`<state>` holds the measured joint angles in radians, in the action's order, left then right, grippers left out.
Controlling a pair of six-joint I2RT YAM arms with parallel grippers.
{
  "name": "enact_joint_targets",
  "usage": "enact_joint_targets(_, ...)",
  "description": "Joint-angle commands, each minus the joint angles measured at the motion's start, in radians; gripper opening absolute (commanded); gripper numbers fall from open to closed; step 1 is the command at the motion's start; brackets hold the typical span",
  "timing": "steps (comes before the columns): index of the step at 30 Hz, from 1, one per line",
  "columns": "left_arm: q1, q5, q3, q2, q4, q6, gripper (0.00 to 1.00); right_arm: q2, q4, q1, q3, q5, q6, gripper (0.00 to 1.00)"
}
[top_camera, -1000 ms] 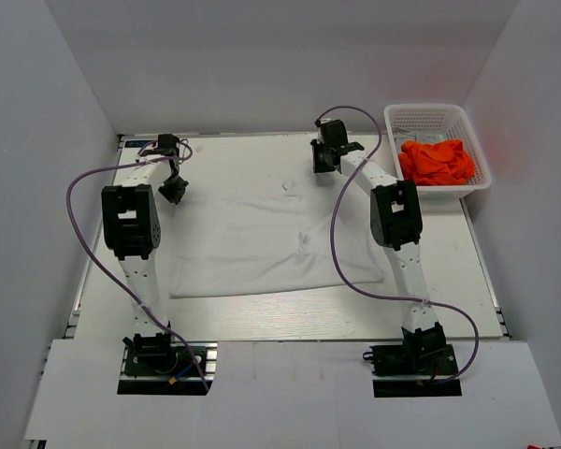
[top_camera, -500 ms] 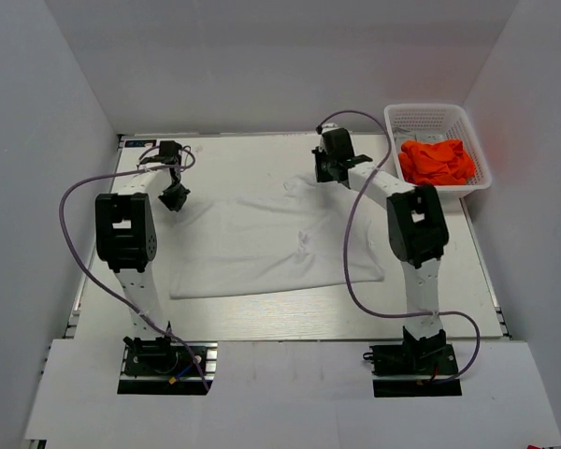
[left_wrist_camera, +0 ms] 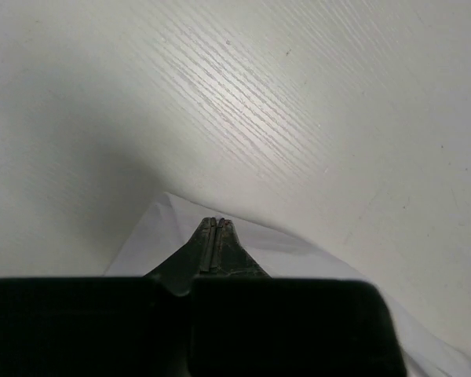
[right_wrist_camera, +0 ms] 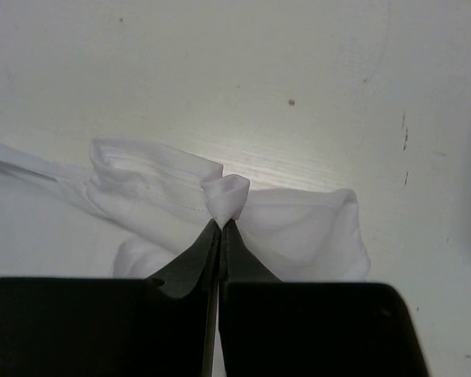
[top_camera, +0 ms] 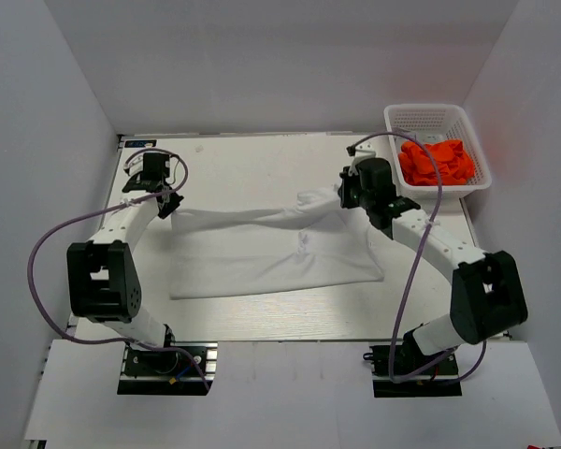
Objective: Fold and stack the t-shirts
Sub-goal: Fold the other side of the tshirt into a rectangle, then rotate the tshirt 90 degrees
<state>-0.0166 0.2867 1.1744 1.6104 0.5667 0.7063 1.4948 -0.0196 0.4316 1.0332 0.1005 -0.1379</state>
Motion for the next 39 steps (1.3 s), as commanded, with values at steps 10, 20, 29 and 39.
enact_joint_targets(10, -0.005, 0.026, -0.234, -0.247, -0.008, 0.033, 0.00, -0.295, -0.039, 0.059, -0.364, -0.038, -0.023, 0.00)
enact_joint_targets(20, -0.005, 0.140, -0.300, -0.320, 0.406, 0.355, 0.97, -0.528, 0.260, 0.084, -0.576, -0.263, -0.250, 0.47)
enact_joint_targets(29, -0.005, -0.025, -0.236, -0.402, 0.211, 0.239, 1.00, -0.589, 0.121, 0.073, -0.492, -0.172, -0.259, 0.90)
enact_joint_targets(39, -0.109, -0.173, -0.278, -0.120, 0.018, 0.140, 1.00, -0.155, 0.253, 0.046, -0.375, -0.053, -0.520, 0.90)
